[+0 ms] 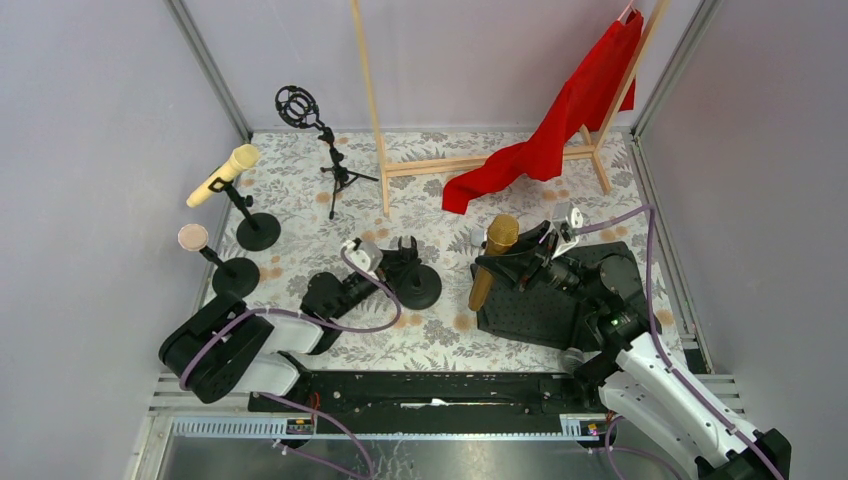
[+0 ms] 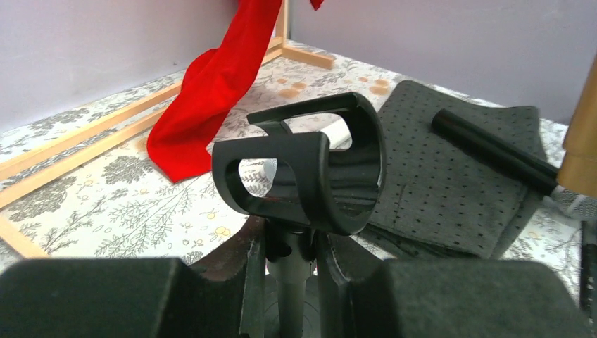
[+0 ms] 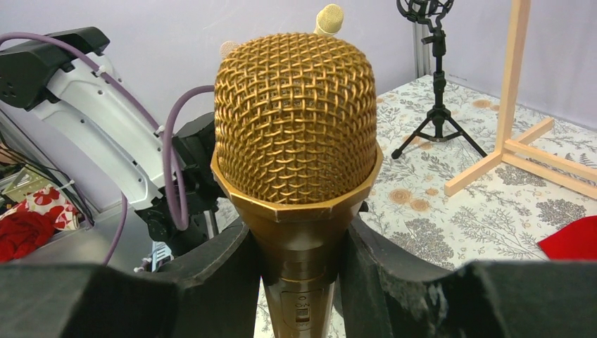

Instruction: Attach the microphones to the stand

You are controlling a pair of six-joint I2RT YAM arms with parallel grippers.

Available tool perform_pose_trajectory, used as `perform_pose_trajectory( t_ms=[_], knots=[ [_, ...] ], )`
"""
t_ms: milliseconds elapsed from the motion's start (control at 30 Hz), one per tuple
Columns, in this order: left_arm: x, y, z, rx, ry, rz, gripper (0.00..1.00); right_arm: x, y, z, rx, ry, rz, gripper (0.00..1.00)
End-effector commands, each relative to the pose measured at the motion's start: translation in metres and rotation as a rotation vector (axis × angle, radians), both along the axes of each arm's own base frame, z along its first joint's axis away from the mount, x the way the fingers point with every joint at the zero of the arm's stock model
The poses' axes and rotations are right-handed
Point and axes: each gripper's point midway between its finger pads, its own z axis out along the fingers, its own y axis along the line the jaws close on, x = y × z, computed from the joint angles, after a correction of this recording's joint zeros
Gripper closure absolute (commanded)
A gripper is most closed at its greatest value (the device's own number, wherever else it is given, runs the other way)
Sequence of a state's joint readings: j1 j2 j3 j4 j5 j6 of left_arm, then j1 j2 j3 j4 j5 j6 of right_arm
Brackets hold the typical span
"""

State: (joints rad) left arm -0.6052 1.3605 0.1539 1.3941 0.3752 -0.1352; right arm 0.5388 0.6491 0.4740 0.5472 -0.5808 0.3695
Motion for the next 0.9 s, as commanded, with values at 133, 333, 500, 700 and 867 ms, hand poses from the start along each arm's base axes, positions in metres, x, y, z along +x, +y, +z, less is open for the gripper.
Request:
perform_pose_trajectory(
  t_ms=[133, 333, 500, 700, 867],
  knots=[
    [0.031, 0.009, 0.027, -0.047, -0.062, 0.301, 0.97, -0.002, -0.004, 0.022, 0.032, -0.066, -0.025, 1.0],
    [0.026, 0.001, 0.017, -0.058, -0.033, 0.275, 0.62, -0.001, -0.005, 0.019, 0.024, -0.064, -0.033, 1.0],
    [0.005, -0.01, 0.023, -0.058, -0.132, 0.156, 0.22, -0.002, -0.005, 0.021, 0.027, -0.067, -0.027, 1.0],
    [-0.003, -0.018, 0.018, -0.013, -0.175, 0.06, 0.17, -0.003, -0.005, 0.021, 0.024, -0.067, -0.025, 1.0],
    [-0.004, -0.019, 0.013, -0.006, -0.16, -0.063, 0.26, -0.004, -0.006, 0.02, 0.018, -0.071, -0.025, 1.0]
  ],
)
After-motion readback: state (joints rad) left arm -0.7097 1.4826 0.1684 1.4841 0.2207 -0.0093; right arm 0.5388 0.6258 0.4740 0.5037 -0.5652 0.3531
